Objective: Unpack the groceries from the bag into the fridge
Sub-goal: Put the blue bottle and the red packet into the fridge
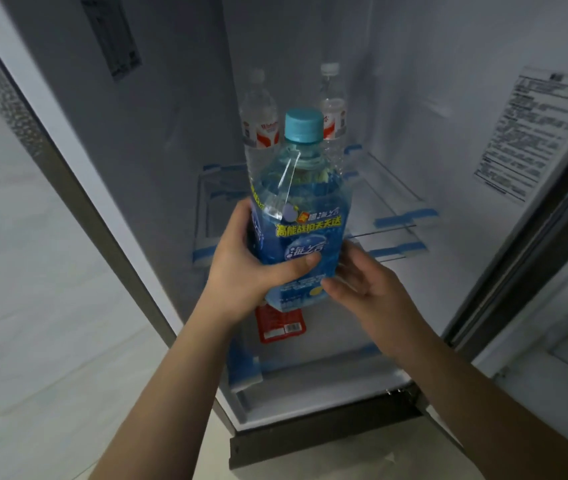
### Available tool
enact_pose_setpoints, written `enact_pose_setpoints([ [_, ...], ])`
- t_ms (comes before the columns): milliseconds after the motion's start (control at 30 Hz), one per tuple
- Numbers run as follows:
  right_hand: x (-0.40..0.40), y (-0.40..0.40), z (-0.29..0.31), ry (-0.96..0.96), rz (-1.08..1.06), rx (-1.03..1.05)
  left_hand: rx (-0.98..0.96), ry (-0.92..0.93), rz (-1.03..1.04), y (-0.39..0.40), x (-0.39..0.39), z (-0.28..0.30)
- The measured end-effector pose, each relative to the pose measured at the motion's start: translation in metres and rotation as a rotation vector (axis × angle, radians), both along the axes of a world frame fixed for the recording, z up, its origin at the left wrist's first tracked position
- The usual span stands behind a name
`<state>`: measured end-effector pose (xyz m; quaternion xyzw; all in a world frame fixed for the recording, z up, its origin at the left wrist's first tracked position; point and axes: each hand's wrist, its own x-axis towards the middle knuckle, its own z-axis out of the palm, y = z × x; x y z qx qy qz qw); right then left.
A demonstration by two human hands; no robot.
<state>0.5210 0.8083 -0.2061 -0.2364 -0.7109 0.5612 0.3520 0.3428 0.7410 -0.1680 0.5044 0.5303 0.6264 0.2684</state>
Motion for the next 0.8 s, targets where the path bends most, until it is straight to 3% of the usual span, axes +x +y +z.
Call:
enact_pose_setpoints([
  [533, 0.005, 0.001, 0.037, 0.085, -0.115, 0.100, 0.007, 0.263, 0.096, 0.006, 0.003, 0.046],
  [800, 0.004, 0.035, 0.042, 0.094, -0.099, 0.118, 0.021, 0.153, 0.225, 0.038, 0.009, 0.047],
])
